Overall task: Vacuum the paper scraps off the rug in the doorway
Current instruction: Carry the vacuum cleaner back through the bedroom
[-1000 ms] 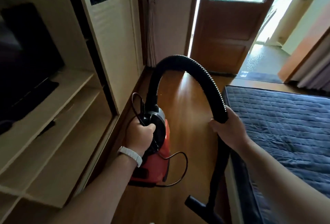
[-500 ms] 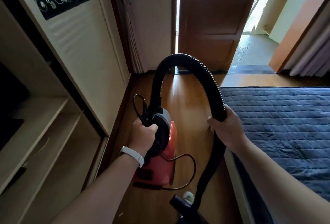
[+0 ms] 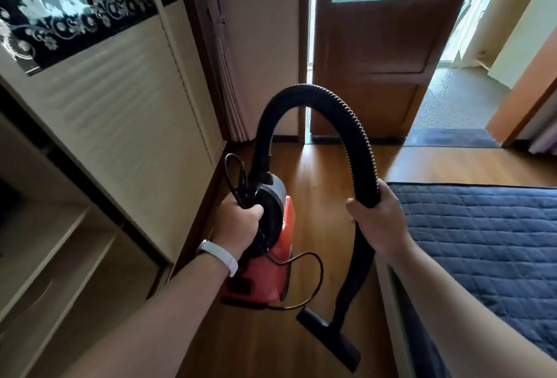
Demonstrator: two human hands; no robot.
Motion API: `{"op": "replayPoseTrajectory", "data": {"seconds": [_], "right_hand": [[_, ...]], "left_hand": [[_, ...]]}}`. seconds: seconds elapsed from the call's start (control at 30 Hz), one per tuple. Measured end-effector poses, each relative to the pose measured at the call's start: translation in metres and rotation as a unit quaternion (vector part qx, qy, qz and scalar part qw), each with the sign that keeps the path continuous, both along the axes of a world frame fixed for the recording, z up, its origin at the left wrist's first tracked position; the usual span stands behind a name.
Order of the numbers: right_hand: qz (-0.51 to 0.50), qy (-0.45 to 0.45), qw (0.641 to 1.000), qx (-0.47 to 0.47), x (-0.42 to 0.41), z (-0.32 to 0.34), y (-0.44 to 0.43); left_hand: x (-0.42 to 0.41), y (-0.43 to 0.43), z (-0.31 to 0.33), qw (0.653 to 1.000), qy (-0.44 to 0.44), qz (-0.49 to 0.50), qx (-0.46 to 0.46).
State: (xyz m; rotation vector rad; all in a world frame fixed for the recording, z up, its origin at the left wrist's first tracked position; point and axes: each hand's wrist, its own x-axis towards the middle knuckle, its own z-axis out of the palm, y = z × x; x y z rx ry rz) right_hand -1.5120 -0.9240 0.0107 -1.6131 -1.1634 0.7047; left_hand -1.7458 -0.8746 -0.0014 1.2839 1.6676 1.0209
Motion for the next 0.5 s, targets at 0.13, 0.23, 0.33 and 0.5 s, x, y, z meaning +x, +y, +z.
{"op": "replayPoseTrajectory", "data": {"seconds": [0.13, 0.23, 0.33, 0.5], "right_hand": [[-0.003, -0.011, 1.000, -0.003, 0.029, 0.011, 0.046], [-0.019, -0.020, 1.000, -0.005, 0.042, 0.011, 0.085], [-0.043, -0.019, 0.999, -0.010, 0.053, 0.008, 0.125], [-0.079, -0.041, 0.996, -0.024, 0.072, 0.000, 0.198]], "left_hand": [[0.020, 0.056, 0.003, 1.000, 0.020, -0.003, 0.016], [0.033, 0.101, 0.000, 1.000, 0.017, -0.016, 0.015], [0.048, 0.147, -0.008, 1.000, 0.002, -0.031, 0.000], [0.074, 0.236, -0.026, 0.998, -0.023, -0.063, -0.020]]}}
